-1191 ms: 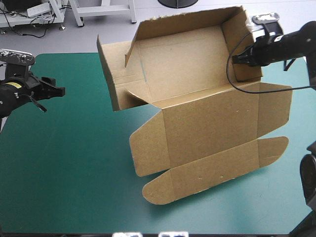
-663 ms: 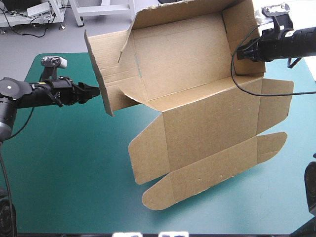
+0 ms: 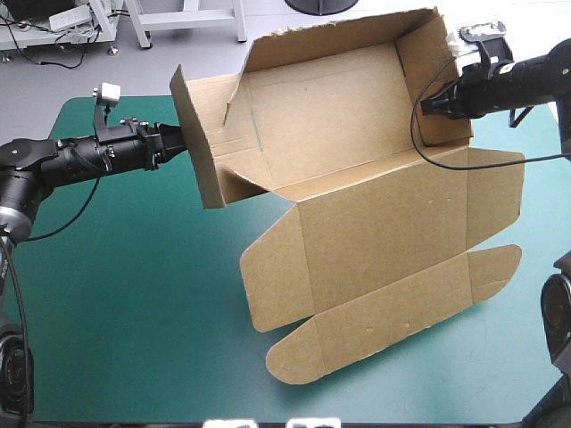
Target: Fold the box
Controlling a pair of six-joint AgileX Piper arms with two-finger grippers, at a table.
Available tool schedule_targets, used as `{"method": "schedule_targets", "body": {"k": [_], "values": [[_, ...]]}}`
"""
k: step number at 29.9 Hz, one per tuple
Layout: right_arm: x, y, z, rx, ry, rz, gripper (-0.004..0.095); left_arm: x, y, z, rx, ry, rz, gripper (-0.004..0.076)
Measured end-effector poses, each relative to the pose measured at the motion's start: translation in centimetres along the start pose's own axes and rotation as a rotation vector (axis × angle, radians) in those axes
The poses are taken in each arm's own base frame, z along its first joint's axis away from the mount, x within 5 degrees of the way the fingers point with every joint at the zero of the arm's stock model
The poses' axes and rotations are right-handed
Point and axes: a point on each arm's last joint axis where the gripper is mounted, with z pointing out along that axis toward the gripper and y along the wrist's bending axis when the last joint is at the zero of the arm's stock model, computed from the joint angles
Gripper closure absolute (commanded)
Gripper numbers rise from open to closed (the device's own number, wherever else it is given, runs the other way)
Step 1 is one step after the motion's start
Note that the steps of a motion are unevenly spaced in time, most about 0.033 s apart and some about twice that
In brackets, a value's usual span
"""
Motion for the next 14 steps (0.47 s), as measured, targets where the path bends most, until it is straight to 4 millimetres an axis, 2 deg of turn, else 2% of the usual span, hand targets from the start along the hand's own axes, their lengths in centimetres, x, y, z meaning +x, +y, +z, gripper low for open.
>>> {"method": "schedule_targets", "body": {"k": [7, 14], "values": [[-0.2, 1.1, 2.4, -0.008, 0.019, -0.029, 0.0932, 0.3, -0.8, 0.9, 0.032, 0.014, -0.021, 0.0306], [-0.6, 1.8, 3.6, 0.026, 0.011, -0.055, 0.0932, 0.6, -1.4, 1.5, 0.052, 0.034, -0.039, 0.0289]]}}
